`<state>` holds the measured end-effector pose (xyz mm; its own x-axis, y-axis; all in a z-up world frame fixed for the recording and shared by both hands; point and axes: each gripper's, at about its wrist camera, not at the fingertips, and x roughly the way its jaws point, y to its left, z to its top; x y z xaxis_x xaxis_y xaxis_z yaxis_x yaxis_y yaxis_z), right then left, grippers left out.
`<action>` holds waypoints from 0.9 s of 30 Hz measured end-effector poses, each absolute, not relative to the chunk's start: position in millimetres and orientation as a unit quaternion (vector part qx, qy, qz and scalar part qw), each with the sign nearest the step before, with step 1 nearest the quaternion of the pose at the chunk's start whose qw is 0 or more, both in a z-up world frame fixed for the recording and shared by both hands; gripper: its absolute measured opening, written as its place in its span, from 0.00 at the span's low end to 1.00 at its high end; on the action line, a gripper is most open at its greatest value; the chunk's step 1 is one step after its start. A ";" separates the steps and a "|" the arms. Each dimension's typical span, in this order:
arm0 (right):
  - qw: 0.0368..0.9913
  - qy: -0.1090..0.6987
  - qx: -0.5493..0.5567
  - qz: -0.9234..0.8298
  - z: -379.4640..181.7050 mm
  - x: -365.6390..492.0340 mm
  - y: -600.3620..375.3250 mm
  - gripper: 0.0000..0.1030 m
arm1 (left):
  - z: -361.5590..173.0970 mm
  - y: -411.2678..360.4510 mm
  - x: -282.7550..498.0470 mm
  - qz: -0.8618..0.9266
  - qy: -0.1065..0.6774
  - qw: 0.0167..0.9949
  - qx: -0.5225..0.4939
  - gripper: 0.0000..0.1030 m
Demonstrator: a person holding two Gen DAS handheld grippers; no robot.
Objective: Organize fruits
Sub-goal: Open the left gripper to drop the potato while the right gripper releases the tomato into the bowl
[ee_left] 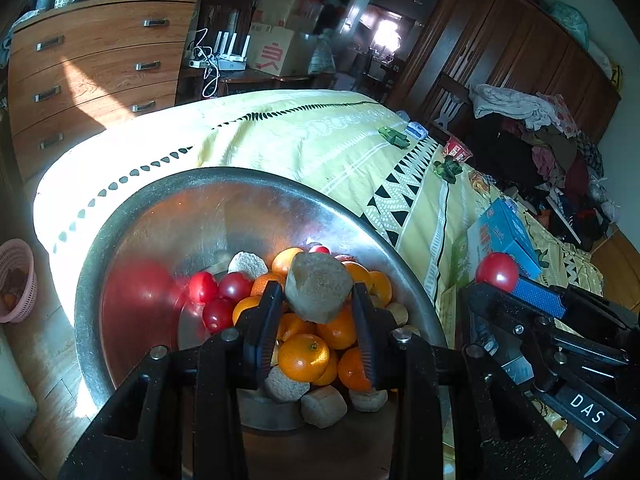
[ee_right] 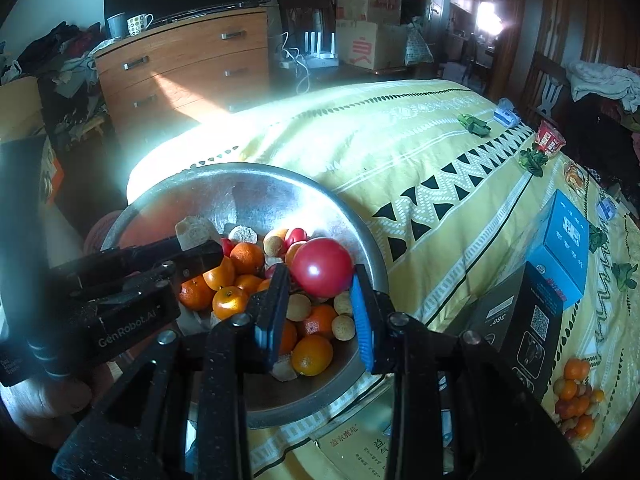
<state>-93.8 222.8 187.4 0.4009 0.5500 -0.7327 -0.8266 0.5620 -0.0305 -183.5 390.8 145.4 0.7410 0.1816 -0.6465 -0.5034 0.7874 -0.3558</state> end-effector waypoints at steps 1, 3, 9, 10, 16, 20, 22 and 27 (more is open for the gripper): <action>0.813 0.348 -0.200 0.423 186.6 -93.6 223.1 0.30 | 145.0 390.7 -183.2 0.192 0.305 0.895 -0.264 0.35; 0.812 0.350 -0.200 0.423 185.3 -93.0 223.9 0.30 | 143.7 390.9 -183.6 0.192 0.307 0.894 -0.265 0.35; 0.808 0.356 -0.200 0.425 180.9 -93.3 228.4 0.30 | 140.0 393.5 -185.6 0.196 0.307 0.892 -0.269 0.35; 0.807 0.357 -0.200 0.425 180.1 -93.6 229.3 0.30 | 139.8 393.8 -185.7 0.196 0.307 0.892 -0.269 0.35; 0.804 0.365 -0.199 0.424 174.9 -91.7 229.4 0.30 | 139.5 393.9 -185.6 0.195 0.307 0.892 -0.269 0.35; 0.802 0.369 -0.201 0.425 172.7 -91.3 229.8 0.32 | 138.9 395.5 -185.4 0.197 0.308 0.890 -0.271 0.35; 0.802 0.368 -0.202 0.425 172.3 -92.2 230.0 0.32 | 137.8 396.6 -185.9 0.199 0.309 0.889 -0.272 0.39; 0.802 0.368 -0.200 0.426 171.9 -93.3 229.5 0.32 | 136.9 395.0 -185.8 0.204 0.310 0.887 -0.273 0.43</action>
<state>-93.3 229.5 171.9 0.3660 0.5361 -0.7607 -0.8304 0.5571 -0.0069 -185.8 395.0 136.9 0.7241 0.1933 -0.6621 -0.5323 0.7671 -0.3582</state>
